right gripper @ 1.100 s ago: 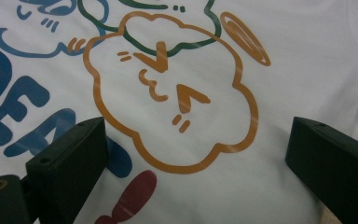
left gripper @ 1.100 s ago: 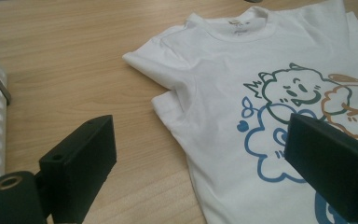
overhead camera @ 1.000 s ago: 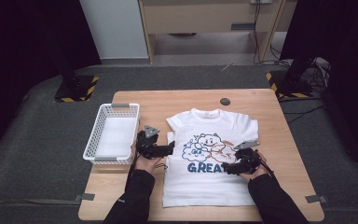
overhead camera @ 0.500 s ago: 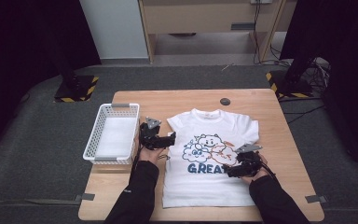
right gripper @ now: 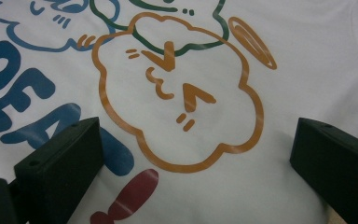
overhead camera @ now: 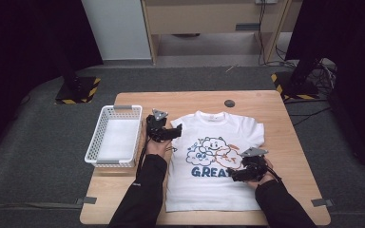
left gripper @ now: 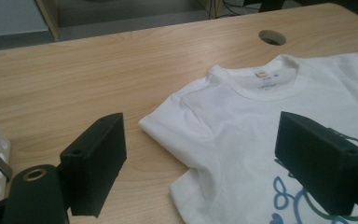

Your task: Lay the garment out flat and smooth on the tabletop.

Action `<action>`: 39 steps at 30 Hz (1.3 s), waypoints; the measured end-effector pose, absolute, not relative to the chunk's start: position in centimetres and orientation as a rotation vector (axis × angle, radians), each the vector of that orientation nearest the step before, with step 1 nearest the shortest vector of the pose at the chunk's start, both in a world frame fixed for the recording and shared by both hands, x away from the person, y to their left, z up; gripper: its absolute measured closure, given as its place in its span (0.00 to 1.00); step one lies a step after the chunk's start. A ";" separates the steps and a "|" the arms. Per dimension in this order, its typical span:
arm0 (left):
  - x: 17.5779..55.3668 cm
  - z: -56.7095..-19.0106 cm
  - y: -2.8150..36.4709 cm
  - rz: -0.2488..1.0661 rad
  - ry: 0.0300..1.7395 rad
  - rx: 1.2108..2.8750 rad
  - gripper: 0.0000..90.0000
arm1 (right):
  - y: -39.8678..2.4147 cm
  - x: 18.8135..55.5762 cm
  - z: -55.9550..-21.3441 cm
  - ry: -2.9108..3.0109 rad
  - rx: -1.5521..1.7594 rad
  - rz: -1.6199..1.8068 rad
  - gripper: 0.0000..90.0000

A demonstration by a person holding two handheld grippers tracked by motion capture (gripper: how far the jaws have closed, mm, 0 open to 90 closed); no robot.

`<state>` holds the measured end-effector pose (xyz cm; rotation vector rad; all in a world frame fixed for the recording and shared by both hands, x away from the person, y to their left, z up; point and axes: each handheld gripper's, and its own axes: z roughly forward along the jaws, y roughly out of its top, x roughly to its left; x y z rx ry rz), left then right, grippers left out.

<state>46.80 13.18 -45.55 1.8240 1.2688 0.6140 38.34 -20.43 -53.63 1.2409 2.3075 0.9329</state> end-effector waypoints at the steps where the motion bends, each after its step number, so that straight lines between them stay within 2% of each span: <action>1: 47.1 -45.8 13.0 0.622 1.272 1.831 0.18 | -20.4 38.3 -53.6 2.307 1.240 0.933 0.03; 14: 50.1 -49.5 12.6 0.601 1.368 1.832 0.20 | -20.4 38.2 -53.7 2.301 1.238 0.934 0.03; 28: 52.1 -52.5 13.2 0.535 1.438 1.814 0.30 | -20.4 38.2 -53.7 2.298 1.241 0.936 0.03; 31: 52.3 -52.7 13.2 0.540 1.445 1.818 0.33 | -20.4 38.2 -53.7 2.299 1.240 0.936 0.03; 35: 52.5 -53.0 13.2 0.552 1.459 1.828 0.44 | -20.4 38.2 -53.7 2.299 1.241 0.936 0.03; 39: 52.5 -53.3 12.9 0.570 1.450 1.850 0.51 | -20.4 38.2 -53.7 2.298 1.240 0.938 0.03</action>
